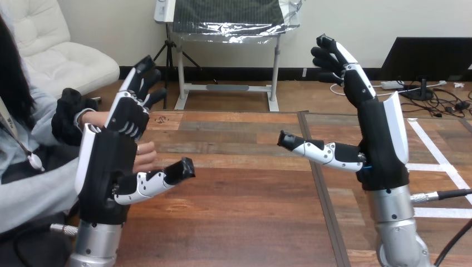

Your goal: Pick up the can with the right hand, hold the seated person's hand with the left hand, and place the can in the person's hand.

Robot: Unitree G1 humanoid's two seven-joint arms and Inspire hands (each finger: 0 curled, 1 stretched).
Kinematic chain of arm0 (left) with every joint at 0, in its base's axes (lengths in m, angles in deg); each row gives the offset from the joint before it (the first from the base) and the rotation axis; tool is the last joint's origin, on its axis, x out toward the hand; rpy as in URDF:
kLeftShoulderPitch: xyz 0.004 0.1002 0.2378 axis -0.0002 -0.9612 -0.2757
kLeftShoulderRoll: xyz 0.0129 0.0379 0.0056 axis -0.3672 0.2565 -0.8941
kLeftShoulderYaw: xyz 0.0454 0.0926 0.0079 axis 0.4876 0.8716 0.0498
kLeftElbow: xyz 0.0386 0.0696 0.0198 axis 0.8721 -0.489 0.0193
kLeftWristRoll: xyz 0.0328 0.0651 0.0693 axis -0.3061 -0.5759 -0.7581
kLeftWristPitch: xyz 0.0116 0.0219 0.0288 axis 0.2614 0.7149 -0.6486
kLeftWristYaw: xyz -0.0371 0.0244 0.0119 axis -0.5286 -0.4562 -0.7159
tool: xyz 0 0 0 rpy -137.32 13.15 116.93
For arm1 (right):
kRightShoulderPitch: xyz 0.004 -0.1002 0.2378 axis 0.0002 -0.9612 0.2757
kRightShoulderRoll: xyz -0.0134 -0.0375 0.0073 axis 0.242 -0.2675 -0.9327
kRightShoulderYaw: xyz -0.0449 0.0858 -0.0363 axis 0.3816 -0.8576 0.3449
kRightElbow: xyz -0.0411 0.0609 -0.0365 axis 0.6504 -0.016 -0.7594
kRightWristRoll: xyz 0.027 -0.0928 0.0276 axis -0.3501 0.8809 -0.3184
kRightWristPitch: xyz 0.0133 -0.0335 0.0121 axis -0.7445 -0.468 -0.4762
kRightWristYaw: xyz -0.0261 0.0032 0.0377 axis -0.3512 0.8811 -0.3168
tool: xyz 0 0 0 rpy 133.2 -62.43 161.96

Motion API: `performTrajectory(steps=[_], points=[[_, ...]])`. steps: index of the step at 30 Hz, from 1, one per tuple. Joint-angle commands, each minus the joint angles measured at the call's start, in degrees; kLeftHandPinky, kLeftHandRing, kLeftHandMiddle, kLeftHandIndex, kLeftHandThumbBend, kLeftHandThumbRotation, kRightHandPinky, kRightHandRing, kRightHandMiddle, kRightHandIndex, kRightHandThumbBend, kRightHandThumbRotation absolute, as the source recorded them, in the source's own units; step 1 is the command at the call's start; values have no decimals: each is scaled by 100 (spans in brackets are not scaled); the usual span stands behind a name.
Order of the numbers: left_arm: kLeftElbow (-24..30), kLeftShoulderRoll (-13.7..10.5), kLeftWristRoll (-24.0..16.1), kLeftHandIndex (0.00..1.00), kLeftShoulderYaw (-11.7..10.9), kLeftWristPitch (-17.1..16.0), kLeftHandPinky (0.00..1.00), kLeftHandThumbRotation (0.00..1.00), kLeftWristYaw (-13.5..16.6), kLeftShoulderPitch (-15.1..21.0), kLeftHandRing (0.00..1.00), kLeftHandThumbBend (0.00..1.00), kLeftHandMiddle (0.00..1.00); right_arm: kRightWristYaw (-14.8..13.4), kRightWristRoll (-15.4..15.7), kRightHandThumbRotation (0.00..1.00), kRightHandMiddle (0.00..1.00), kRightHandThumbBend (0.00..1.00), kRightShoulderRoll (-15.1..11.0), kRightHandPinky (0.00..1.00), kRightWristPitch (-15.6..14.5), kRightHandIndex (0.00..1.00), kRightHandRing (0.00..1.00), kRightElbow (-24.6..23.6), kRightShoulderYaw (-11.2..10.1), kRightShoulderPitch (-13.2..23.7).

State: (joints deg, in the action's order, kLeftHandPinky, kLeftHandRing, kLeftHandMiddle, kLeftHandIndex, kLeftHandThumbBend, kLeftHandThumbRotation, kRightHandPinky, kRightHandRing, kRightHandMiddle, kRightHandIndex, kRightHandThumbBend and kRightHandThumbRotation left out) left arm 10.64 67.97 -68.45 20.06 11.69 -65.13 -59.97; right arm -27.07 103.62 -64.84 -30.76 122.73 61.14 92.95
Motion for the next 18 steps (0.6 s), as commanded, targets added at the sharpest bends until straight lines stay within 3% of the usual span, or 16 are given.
performTrajectory(steps=[1,4,10,18], points=[[-42,-23,-51,92,19,-141,88,47,64,386,94,100,96,-160,13,39,86,100,-152,76,181,89,83,-126,-245,286],[-55,-61,71,92,50,-103,88,47,-31,428,95,100,96,-148,-26,38,86,100,-185,75,265,88,82,-81,-293,356],[25,-127,378,94,136,-16,91,44,-321,495,97,100,99,-379,187,38,85,100,-265,72,342,88,81,-28,-461,472],[26,-165,531,95,103,21,92,44,-503,595,98,100,99,-341,-9,40,86,100,-376,75,364,88,84,197,-555,645]])
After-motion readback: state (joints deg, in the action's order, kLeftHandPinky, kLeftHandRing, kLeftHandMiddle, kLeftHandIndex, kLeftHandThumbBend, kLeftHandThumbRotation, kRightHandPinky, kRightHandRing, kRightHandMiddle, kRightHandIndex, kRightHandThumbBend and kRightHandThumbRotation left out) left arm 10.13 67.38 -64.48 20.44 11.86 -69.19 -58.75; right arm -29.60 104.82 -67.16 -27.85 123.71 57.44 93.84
